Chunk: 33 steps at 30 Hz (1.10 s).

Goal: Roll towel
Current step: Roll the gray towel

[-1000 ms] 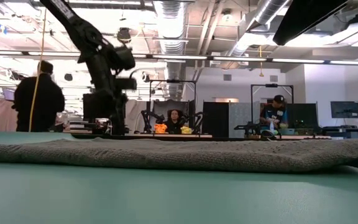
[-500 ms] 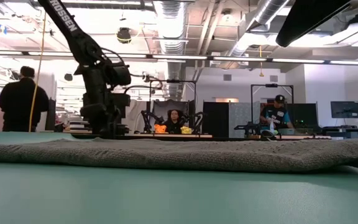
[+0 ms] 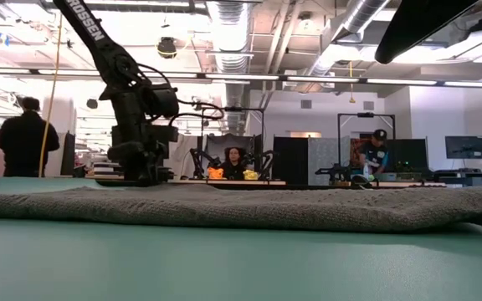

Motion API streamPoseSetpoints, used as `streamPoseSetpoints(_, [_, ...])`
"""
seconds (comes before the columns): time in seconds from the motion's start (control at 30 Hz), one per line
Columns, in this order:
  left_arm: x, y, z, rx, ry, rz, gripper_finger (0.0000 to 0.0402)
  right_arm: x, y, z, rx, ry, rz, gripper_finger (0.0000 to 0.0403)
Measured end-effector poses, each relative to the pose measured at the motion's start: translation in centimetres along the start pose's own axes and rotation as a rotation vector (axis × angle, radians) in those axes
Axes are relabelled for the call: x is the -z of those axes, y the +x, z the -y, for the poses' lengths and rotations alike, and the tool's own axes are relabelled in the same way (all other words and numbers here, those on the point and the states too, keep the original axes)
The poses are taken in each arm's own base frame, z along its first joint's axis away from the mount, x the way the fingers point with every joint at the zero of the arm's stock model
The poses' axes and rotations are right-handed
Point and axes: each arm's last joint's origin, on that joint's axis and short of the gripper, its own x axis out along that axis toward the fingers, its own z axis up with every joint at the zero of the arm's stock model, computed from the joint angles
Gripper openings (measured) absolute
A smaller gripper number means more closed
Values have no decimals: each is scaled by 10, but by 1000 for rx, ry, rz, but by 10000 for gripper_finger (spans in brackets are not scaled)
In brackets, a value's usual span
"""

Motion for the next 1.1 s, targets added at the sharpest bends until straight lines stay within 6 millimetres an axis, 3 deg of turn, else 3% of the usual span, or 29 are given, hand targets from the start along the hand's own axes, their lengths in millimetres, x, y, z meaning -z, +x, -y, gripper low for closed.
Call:
streamPoseSetpoints(0.2, [-3,1,6,11,6,-14,23,0,0,0,-1,-10,-1,207])
streamPoseSetpoints(0.27, [-3,1,5,5,-25,-18,8,0,0,0,-1,-10,0,207])
streamPoseSetpoints(0.5, [-5,-12,11,-39,-63,-26,0,-1,0,-1,-7,-2,2,207])
streamPoseSetpoints(0.9, [-16,-79,38,-197,-134,94,0,-1,0,-2,-11,9,15,207])
streamPoseSetpoints(1.1, [-3,-109,56,-305,-297,38,0,-2,0,-3,-18,18,20,207])
